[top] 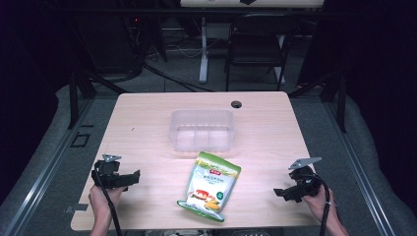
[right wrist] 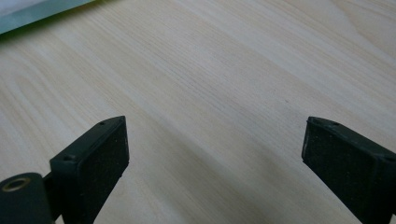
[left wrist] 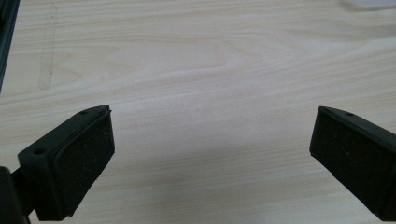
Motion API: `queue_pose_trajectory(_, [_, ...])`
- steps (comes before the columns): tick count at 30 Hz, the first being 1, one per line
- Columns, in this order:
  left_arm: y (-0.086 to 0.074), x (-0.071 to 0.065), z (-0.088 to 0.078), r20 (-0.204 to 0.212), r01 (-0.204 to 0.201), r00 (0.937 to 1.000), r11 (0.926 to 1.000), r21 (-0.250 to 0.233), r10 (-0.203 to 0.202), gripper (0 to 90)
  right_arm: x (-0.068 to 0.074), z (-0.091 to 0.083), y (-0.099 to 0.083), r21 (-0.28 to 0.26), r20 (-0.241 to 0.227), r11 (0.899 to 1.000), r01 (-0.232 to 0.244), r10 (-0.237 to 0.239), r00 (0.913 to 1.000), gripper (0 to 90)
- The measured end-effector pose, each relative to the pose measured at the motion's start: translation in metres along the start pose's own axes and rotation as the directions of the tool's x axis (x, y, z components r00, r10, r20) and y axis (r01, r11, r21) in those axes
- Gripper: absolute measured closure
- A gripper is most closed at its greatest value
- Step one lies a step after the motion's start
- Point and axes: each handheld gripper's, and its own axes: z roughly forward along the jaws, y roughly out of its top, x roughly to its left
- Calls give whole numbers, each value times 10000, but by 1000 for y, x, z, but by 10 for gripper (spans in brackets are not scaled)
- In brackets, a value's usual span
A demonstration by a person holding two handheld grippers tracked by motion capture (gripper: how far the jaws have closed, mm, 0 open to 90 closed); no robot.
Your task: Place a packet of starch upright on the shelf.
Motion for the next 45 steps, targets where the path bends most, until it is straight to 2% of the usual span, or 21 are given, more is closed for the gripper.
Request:
queue_pose_trajectory(7, [1,-4,-1,136,-116,9998,9999,-72,117,0,0,-2,0,36,-19,10000,-27,27,10000,68])
queue_pose_trajectory(11, [3,-9,0,312,-120,9994,9999,-7,120,1,-1,-2,0,-194,81,9997,-165,167,9998,66])
queue_pose_trajectory(13, [5,-12,-1,316,-236,9992,9997,-91,239,1,-1,-1,0,-222,-114,9994,-277,274,9996,65])
queue_pose_trajectory(15, [6,-16,-2,429,-301,9986,9995,-118,306,1,-1,-1,0,-152,52,9997,-213,214,9998,64])
queue_pose_trajectory(16, [7,-19,-1,678,-364,9970,9993,-10,364,1,0,0,0,-92,-27,9999,-138,138,9999,60])
queue_pose_trajectory(17, [7,-19,-1,678,-364,9970,9993,-10,364,1,0,0,0,-92,-27,9999,-138,138,9999,60])
queue_pose_trajectory(18, [8,-22,1,1039,-294,9942,9995,95,282,1,1,1,1,-142,-24,9999,12,-12,10000,57])
queue_pose_trajectory(21, [9,-25,2,1287,-198,9915,9994,277,160,3,0,1,0,-141,-41,9999,-68,68,10000,55])
queue_pose_trajectory(22, [11,-28,2,1657,-108,9862,9997,238,67,3,-1,1,0,-178,-116,9998,-93,91,9999,55])
queue_pose_trajectory(27, [19,-40,0,2042,-417,9782,9990,135,381,7,-3,4,1,12,66,10000,55,-55,10000,51])
queue_pose_trajectory(28, [21,-47,0,2351,-563,9706,9983,176,506,8,-3,3,3,-23,-7,9999,125,-125,9999,51])
queue_pose_trajectory(29, [21,-47,0,2351,-563,9706,9983,176,506,11,-3,3,3,-23,-7,9999,125,-125,9999,51])
queue_pose_trajectory(30, [22,-53,0,2700,-645,9613,9976,246,555,13,0,4,4,-73,34,9999,144,-143,9999,51])
queue_pose_trajectory(32, [24,-59,0,2887,-759,9551,9968,232,660,18,1,4,4,-10,50,9998,198,-198,9998,51])
queue_pose_trajectory(33, [24,-59,0,2887,-759,9551,9968,232,660,22,1,4,4,-10,50,9998,198,-198,9998,51])
queue_pose_trajectory(34, [26,-63,-1,3045,-849,9495,9962,194,750,24,1,6,3,67,35,9999,125,-125,9999,51])
queue_pose_trajectory(35, [26,-63,-1,3045,-849,9495,9962,194,750,26,1,6,3,67,35,9999,125,-125,9999,51])
queue_pose_trajectory(36, [29,-66,0,3357,-769,9397,9968,230,647,30,0,6,4,104,40,9999,136,-136,9999,51])
queue_pose_trajectory(37, [29,-66,0,3357,-769,9397,9968,230,647,34,0,6,4,104,40,9999,136,-136,9999,51])
queue_pose_trajectory(40, [34,-74,2,3698,-834,9264,9963,181,709,40,2,7,5,-31,24,9999,110,-110,9999,51])
queue_pose_trajectory(45, [39,-82,4,3863,-871,9192,9961,103,764,52,2,8,6,-6,-117,9999,141,-141,9998,51])
